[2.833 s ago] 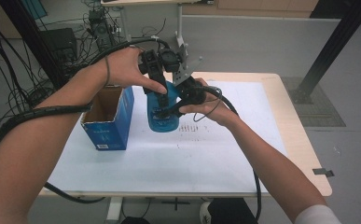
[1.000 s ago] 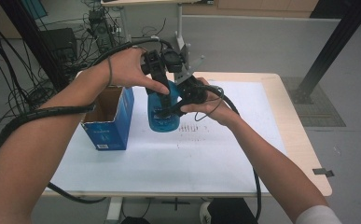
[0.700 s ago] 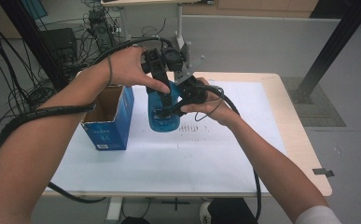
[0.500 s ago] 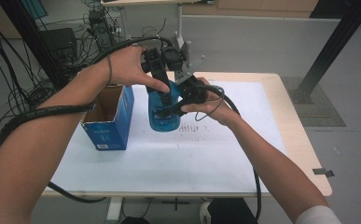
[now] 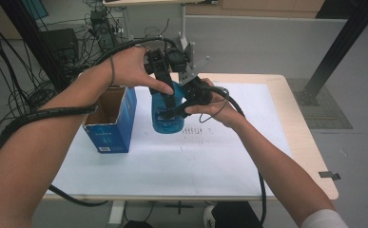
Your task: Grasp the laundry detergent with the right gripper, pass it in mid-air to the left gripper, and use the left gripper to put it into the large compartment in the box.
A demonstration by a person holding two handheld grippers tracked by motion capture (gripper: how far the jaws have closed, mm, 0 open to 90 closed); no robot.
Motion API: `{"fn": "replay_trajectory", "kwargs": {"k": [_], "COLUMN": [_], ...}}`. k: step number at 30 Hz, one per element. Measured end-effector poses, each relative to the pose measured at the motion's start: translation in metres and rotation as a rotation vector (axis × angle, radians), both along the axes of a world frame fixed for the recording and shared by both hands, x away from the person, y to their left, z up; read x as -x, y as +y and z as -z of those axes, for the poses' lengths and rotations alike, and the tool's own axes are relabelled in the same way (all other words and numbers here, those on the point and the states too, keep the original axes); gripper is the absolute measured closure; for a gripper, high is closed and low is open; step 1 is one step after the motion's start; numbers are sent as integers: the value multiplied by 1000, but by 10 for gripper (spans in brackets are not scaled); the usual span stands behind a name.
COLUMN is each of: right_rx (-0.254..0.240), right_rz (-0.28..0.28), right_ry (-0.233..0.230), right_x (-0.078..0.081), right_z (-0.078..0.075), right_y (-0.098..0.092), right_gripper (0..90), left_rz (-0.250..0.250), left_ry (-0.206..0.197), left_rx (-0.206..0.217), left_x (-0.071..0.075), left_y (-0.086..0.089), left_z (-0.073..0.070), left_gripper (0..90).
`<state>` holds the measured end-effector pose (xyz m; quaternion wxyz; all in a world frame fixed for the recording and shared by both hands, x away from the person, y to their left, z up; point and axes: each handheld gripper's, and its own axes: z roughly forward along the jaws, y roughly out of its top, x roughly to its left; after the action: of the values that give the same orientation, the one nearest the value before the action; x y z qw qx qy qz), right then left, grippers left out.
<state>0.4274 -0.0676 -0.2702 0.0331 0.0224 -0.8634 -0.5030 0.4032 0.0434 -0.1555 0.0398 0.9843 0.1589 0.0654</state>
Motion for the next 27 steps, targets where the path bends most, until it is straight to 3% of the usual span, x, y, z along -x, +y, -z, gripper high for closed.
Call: {"fn": "replay_trajectory", "kwargs": {"k": [27], "right_rx": [-4], "right_rz": [-6], "right_ry": [-4], "right_x": [2], "right_z": [-1], "right_y": [0], "right_gripper": [433], "left_rz": [0], "left_ry": [-3], "left_rx": [12], "left_x": [1], "left_y": [2], "left_z": [-3], "left_gripper": [64]}}
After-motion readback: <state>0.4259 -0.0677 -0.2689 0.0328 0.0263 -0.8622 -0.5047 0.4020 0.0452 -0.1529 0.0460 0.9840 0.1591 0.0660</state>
